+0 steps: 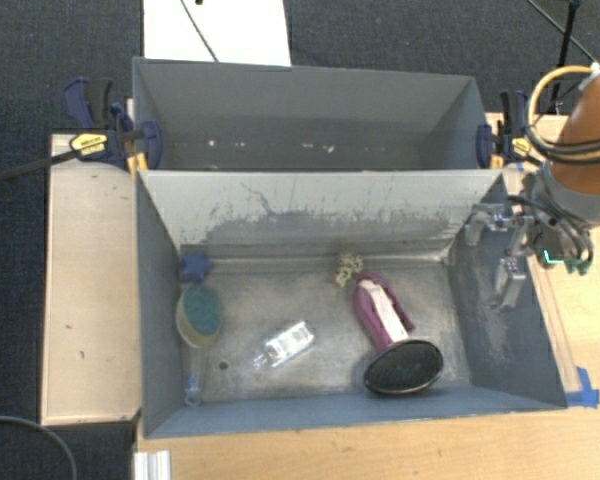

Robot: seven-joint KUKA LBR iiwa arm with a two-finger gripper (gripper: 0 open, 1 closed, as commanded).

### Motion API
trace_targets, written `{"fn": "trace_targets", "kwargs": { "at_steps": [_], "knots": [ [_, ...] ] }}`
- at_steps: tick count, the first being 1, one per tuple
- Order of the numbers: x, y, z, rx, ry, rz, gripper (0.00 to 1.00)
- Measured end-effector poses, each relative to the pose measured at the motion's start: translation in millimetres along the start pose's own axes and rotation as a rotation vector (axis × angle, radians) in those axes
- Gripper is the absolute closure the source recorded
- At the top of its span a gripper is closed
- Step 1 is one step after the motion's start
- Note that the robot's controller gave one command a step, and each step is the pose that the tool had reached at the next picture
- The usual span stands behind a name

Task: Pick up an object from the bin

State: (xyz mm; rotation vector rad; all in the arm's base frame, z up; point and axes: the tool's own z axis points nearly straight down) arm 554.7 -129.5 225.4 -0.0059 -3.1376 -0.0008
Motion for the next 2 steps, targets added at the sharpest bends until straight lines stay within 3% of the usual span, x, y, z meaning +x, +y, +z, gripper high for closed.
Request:
{"fn": "trace_targets", "kwargs": {
  "at_steps": [1, 2],
  "knots": [
    [19.3, 58.8, 153.0, 0.0, -0.004, -0.104, 0.0],
    [61.0, 105.2, 154.2, 0.003, -0.014, -0.401, 0.0]
  ]
}}
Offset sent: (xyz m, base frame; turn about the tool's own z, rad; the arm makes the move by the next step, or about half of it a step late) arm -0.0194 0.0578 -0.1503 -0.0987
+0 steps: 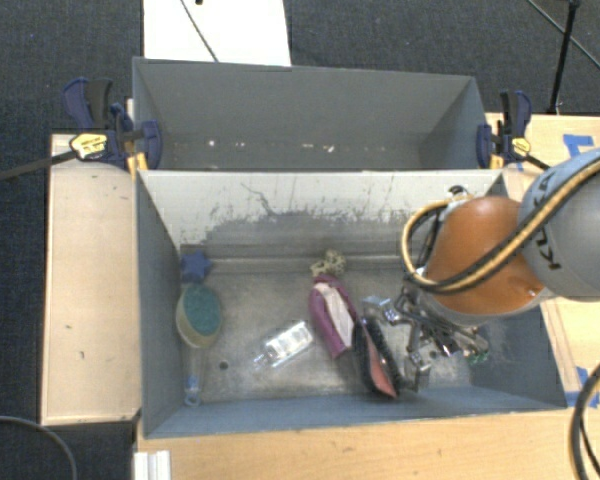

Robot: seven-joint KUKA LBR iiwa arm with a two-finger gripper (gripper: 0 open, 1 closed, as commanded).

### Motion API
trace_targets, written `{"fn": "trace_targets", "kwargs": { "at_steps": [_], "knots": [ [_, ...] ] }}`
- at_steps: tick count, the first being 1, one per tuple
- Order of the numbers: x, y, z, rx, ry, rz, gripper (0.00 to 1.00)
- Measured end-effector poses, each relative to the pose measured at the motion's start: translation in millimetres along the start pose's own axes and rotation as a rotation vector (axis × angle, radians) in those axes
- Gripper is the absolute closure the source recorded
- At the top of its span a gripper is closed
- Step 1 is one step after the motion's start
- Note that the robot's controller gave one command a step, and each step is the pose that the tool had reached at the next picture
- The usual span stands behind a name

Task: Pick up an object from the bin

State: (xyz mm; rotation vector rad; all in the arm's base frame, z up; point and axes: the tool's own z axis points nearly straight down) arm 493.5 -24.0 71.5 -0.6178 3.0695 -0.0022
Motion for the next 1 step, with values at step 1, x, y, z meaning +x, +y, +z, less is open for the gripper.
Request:
{"fn": "trace_targets", "kwargs": {
  "at_steps": [1],
  "knots": [
    [1.9, -0.2, 1.1, -0.002, 0.006, -0.003, 1.0]
  ]
}}
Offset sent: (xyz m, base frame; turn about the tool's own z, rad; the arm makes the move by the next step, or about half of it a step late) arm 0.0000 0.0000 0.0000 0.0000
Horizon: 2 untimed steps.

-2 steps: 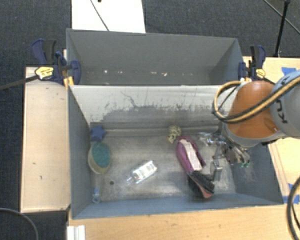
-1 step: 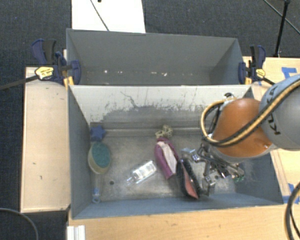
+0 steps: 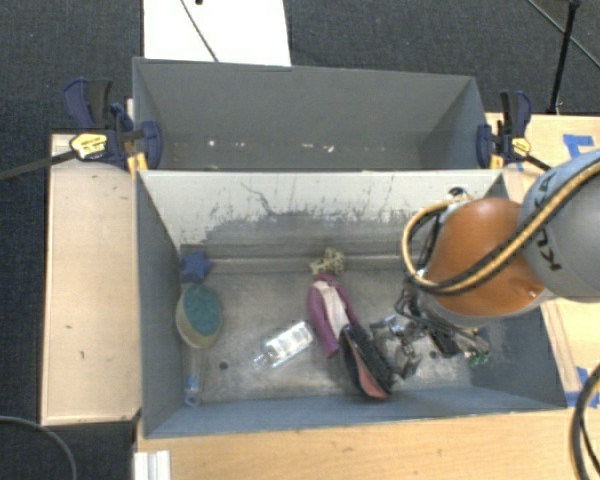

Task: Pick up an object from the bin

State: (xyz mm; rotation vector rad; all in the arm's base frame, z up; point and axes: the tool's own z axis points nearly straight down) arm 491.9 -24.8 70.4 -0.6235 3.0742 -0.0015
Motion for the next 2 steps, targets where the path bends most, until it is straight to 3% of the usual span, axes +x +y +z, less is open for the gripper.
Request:
{"fn": "trace_targets", "kwargs": {
  "at_steps": [1, 2],
  "knots": [
    [-0.3, 0.1, 0.0, 0.0, -0.001, -0.004, 0.0],
    [-16.1, 47.6, -0.1, -0.001, -0.005, -0.6, 0.0]
  ]
}}
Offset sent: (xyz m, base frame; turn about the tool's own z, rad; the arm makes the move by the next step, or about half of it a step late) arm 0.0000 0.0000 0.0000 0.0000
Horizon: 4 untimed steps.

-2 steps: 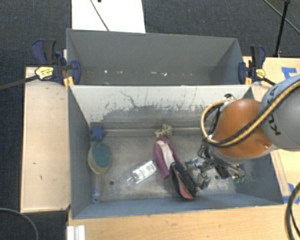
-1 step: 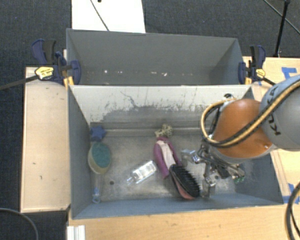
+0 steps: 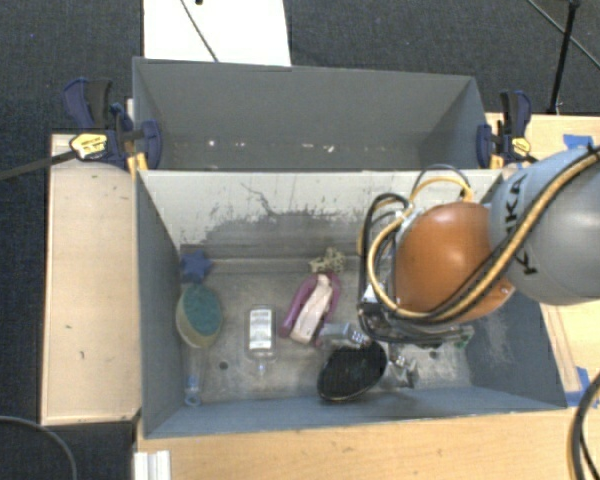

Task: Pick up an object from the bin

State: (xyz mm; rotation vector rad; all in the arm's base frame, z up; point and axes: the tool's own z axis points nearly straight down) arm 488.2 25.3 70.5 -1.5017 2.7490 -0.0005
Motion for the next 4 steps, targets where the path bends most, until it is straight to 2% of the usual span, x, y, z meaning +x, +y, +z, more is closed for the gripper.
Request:
{"fn": "trace_targets", "kwargs": {
  "at_steps": [1, 2, 3, 4],
  "knots": [
    [0.3, -0.9, -0.2, 0.001, 0.0, 0.0, 1.0],
    [3.9, -1.6, -185.0, 0.004, 0.002, -0.004, 1.0],
    [-7.3, -17.3, -100.4, -0.009, 0.008, -0.183, 1.0],
    [13.2, -16.1, -236.5, 0.003, 0.003, 0.138, 1.0]
  ]
}}
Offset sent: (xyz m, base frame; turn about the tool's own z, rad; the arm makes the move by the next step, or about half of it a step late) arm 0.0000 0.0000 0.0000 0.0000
